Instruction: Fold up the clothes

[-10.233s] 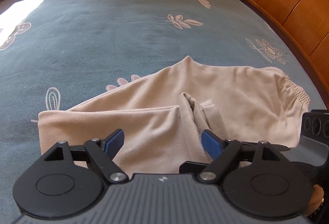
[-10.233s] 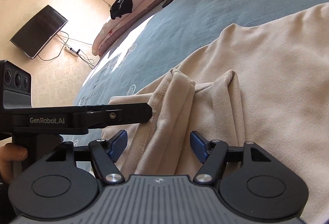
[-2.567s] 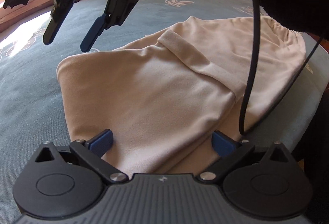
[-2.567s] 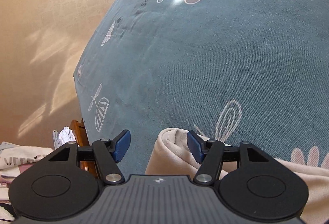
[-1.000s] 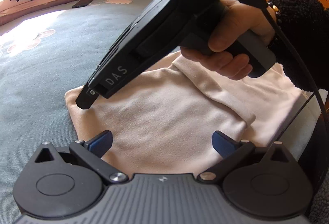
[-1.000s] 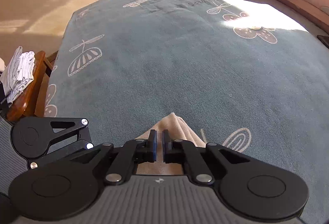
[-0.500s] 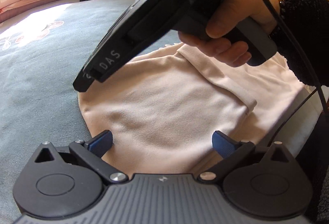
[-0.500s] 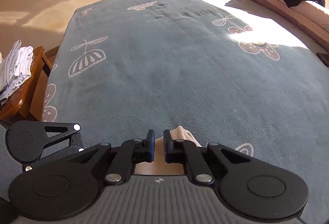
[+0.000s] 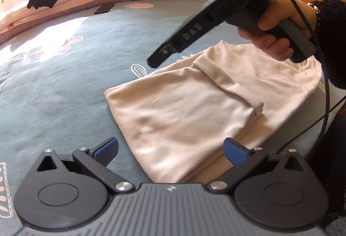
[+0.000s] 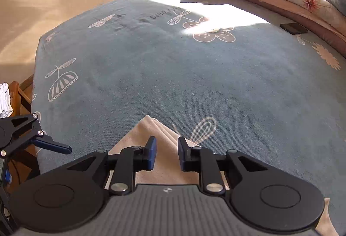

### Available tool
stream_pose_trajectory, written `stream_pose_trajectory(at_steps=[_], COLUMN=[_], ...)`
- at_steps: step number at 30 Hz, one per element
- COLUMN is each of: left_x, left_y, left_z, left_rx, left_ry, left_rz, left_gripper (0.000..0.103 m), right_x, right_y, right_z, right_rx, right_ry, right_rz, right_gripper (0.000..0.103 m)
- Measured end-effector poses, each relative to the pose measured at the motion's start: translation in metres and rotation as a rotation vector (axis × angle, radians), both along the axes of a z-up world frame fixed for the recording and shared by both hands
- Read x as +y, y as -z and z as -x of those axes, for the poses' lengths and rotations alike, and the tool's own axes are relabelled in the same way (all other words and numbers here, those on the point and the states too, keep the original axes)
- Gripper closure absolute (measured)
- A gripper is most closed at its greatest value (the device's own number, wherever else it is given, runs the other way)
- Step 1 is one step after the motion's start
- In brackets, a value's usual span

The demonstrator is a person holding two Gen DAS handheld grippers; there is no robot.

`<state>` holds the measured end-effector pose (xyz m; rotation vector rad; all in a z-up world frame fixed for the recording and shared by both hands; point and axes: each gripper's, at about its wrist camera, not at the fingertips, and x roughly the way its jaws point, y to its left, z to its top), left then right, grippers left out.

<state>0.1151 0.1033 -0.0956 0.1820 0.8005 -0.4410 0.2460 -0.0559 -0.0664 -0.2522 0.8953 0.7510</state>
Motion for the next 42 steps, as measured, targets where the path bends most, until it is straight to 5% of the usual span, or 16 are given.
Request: stream_pose_trajectory(at_steps=[8,14,18,20,24,29,39,42], left_x=[0.022,-0.012,0.010,0.021,0.020,-0.016,-0.053,-0.047], left_y=[-0.026,0.029,0.034,0.016,-0.011,0.015,0.049,0.051], left_z=[-0.033,-0.043,-0.039,-0.030,0.003,0.044,0.051,0.048], left_rx=[0.046,0.171,0.214,0.146,0.036,-0.036,-0.263,-0.271], left_ry=[-0.118,-0.059,-0.127,-0.183,-0.132,-0.022,-0.005,0.018], left_rz=[-0.112,-0.232,-0.137,-0.125,-0.117,-0.277,-0.601,-0.614], left_gripper=[0.001,0.001,0.001,0.002,0.001,0.001,0.001,0.000], right_x=[-0.068,-0.065,-0.062,-0.062,-0.066,-0.068,-0.067,-0.067], right_y=[-0.021,0.010,0.027,0.036,0.055,0.067,0.069,0.070], right_z=[0.052,0.086,0.101,0.104,0.103,0.102,0.103,0.104], right_rx=[0.047,0.174,0.216,0.211,0.213,0.239,0.238,0.233], right_ry=[0.127,0.127,0.158,0.186,0.240,0.279,0.302,0.299], right_rz=[-0.098,-0.245,-0.296,-0.270,-0.249,-0.294,-0.312,-0.317], right_gripper=[0.058,0.057,0.053,0.050,0.050,0.044,0.041,0.039])
